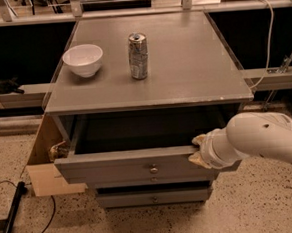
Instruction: Open top drawer
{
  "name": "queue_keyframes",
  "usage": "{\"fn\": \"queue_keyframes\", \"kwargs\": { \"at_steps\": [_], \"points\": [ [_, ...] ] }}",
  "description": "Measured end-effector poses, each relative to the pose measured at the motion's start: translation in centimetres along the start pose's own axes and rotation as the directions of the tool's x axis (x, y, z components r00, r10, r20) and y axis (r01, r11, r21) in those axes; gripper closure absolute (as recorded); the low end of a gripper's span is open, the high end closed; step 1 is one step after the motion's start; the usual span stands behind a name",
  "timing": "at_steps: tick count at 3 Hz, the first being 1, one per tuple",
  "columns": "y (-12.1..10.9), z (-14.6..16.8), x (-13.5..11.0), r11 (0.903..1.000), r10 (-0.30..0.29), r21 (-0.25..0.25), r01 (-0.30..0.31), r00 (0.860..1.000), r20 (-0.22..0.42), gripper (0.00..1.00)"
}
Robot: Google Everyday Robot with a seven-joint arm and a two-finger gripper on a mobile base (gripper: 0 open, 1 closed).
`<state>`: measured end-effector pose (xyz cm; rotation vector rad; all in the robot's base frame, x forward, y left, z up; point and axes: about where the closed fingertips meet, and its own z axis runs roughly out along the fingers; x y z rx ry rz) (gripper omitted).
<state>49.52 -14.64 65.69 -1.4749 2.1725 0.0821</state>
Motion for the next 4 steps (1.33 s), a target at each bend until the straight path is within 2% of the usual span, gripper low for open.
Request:
{"fn": "queue_keyframes", "kwargs": {
  "at_steps": [3,4],
  "points": [
    [0.0,0.0,0.0,1.0,0.0,0.0,0.0,1.0,0.0,0.15],
    [0.0,0.0,-0.04,1.0,-0.001,0.0,0.001,1.0,-0.001,0.0]
  ]
}}
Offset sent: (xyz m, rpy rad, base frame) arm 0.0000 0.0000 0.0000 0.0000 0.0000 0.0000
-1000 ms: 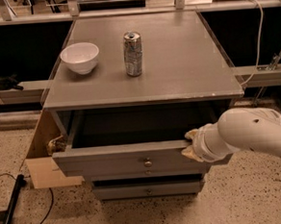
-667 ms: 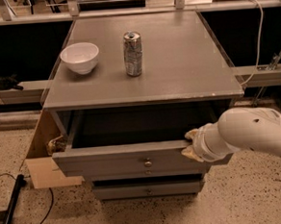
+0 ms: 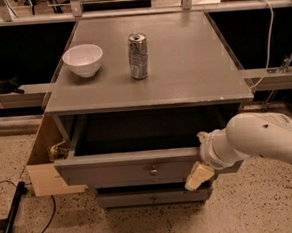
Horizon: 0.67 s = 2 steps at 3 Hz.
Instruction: Open top drawer
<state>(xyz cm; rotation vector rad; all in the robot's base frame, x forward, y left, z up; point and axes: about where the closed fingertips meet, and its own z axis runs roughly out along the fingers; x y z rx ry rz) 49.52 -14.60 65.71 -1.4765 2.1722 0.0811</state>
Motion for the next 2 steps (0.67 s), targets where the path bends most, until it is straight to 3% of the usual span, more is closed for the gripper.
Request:
{"fn": "queue_keyframes", "kwargs": {
  "at_steps": [2],
  "points": [
    [-0.6,-1.1,-1.4,0.9994,-0.026,0.022,0.026,1.0,-0.009,0.0]
  ]
}}
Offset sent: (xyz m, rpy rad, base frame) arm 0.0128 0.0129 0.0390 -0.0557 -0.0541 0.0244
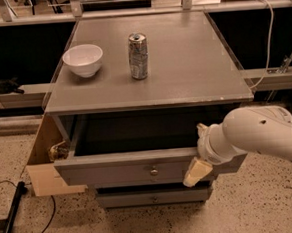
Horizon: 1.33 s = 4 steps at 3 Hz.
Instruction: Open top drawer
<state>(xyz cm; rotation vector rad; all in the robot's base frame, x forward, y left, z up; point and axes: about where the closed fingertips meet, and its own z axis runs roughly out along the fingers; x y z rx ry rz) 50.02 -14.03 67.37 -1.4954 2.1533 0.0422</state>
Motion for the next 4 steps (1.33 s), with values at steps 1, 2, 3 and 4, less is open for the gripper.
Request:
{"fn": "queue_keyframes", "kwargs": {
  "at_steps": [1,2,3,4],
  "points": [
    [-2.1,-3.8,-2.4,0.9969,-0.047,0.063,0.047,0.999,-0.01,0.03],
    [-3.8,-6.2,-3.7,0.9918,-0.075,0.103,0.076,0.997,-0.012,0.26],
    [-3.8,-6.2,-3.9,0.991,-0.079,0.107,0.08,0.997,-0.011,0.57],
    [-3.5,-5.9,-4.5,0.9886,-0.092,0.119,0.092,0.996,-0.009,0.8]
  ]
}}
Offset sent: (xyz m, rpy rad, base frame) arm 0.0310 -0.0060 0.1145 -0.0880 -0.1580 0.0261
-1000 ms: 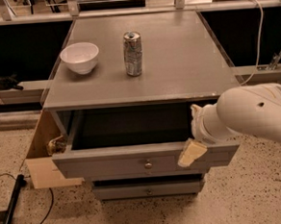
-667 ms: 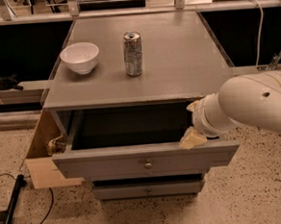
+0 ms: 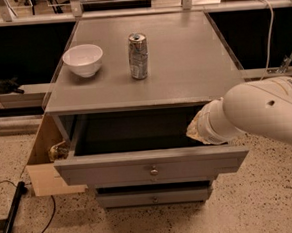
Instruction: Open top drawer
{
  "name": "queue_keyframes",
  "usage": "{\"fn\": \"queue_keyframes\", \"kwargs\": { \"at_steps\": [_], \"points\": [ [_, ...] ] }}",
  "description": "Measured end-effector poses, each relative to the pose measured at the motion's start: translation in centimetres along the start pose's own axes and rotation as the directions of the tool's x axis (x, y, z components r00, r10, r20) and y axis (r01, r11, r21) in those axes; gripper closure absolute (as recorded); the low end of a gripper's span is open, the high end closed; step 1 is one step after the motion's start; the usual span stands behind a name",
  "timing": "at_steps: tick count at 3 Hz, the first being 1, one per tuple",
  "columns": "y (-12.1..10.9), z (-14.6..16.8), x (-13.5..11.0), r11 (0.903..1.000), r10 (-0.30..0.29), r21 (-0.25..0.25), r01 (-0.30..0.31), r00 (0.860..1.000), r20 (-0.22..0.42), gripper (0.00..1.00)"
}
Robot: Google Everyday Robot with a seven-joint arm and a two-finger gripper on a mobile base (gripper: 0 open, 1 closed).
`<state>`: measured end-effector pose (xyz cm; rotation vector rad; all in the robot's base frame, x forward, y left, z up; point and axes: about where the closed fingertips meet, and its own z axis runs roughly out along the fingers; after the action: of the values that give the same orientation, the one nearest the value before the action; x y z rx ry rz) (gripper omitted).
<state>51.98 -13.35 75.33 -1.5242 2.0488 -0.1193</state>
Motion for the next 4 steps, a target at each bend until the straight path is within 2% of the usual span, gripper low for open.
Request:
{"fn": "queue_keyframes", "kwargs": {
  "at_steps": [1,3,4],
  "points": [
    [-0.3,0.8,-1.2,0.9993,-0.028,0.024,0.028,1.0,0.001,1.0],
    [-1.2,2.6,-0.5,0.9979,-0.033,0.056,0.032,0.999,0.008,1.0],
    [-1.1,4.6,1.4,0.9983,-0.016,0.055,0.016,1.0,-0.005,1.0]
  ]
}}
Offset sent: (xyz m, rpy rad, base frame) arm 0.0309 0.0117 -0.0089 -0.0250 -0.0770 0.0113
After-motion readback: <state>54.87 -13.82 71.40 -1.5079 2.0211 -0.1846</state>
